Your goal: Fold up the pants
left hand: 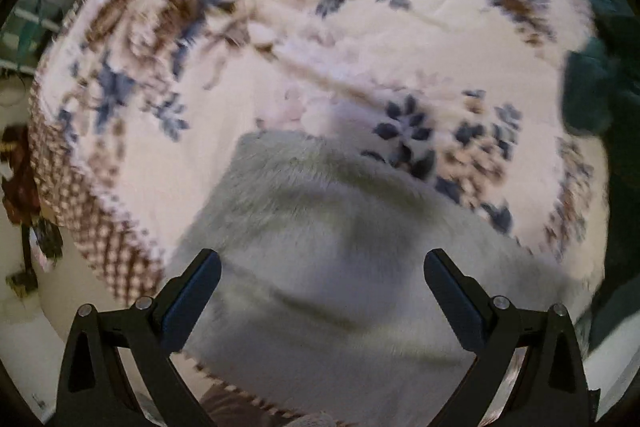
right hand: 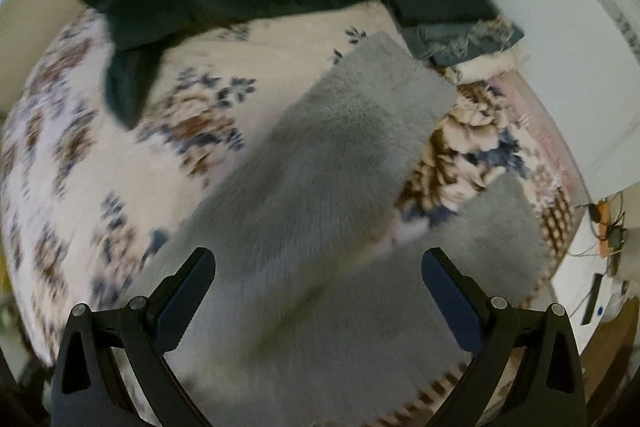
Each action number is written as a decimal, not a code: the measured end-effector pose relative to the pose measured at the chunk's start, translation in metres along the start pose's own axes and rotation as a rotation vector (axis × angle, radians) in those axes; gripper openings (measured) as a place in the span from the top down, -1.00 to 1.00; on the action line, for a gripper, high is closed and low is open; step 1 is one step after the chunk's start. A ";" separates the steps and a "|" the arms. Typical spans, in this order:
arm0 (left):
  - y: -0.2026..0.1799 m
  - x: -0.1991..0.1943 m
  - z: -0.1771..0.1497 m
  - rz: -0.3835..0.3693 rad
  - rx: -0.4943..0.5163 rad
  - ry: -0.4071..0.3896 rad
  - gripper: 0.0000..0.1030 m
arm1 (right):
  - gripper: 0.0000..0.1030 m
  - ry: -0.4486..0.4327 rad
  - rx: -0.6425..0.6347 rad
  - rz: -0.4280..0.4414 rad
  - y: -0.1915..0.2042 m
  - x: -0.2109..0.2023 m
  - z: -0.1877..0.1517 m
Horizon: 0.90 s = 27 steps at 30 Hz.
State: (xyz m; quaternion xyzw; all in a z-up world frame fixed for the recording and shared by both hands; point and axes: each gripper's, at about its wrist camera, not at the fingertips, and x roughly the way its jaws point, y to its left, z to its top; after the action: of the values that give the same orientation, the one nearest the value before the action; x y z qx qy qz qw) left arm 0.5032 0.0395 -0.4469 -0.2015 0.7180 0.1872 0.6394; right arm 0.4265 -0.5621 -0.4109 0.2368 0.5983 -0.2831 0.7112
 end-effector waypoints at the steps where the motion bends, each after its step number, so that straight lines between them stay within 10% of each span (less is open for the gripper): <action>1: -0.004 0.015 0.007 -0.006 -0.020 0.018 -1.00 | -1.00 0.010 0.011 -0.007 0.004 0.019 0.008; 8: -0.023 0.106 0.043 -0.103 -0.204 0.154 -1.00 | -1.00 0.087 0.081 -0.045 0.015 0.134 0.054; 17: -0.012 0.131 0.046 -0.147 -0.366 0.175 -0.76 | -0.93 0.143 0.146 -0.157 0.021 0.231 0.100; 18: -0.012 0.127 0.045 -0.155 -0.361 0.156 -0.66 | -0.78 0.144 0.142 -0.161 0.023 0.234 0.101; 20: -0.011 0.116 0.040 -0.155 -0.346 0.120 0.27 | -0.52 0.136 0.115 -0.158 0.028 0.234 0.099; 22: -0.008 0.106 0.034 -0.189 -0.350 0.099 0.65 | 0.29 0.120 0.066 -0.164 0.033 0.228 0.096; 24: -0.004 0.092 0.025 -0.234 -0.344 0.065 0.75 | 0.78 0.108 0.041 -0.148 0.034 0.219 0.091; 27: 0.003 0.063 0.006 -0.298 -0.322 0.001 0.79 | 0.83 0.075 0.039 -0.069 0.024 0.193 0.081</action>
State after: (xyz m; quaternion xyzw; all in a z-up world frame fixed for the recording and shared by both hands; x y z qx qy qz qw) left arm 0.5001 0.0419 -0.5101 -0.4050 0.6415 0.2029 0.6191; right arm 0.5252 -0.6226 -0.5874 0.2401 0.6269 -0.3099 0.6733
